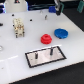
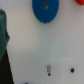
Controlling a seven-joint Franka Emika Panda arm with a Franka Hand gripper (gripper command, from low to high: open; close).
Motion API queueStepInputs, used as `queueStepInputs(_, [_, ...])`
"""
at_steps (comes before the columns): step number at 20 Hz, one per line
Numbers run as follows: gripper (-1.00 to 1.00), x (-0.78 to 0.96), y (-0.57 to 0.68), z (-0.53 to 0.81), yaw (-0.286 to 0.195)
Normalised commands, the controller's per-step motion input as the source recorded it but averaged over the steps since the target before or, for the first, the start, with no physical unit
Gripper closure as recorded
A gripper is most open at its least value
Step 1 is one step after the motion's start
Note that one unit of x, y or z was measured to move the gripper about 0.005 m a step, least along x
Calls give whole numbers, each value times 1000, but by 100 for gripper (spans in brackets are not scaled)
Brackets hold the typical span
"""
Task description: Insert the blue gear onto the right peg, followed by the red gear
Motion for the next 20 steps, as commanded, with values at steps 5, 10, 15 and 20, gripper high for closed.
queueStepInputs(5, [-100, -209, 121, -595, 0])
queueStepInputs(10, [-100, -309, 1, -597, 0])
queueStepInputs(15, [-100, -291, -49, -536, 0])
queueStepInputs(20, [-100, -251, -154, -421, 0])
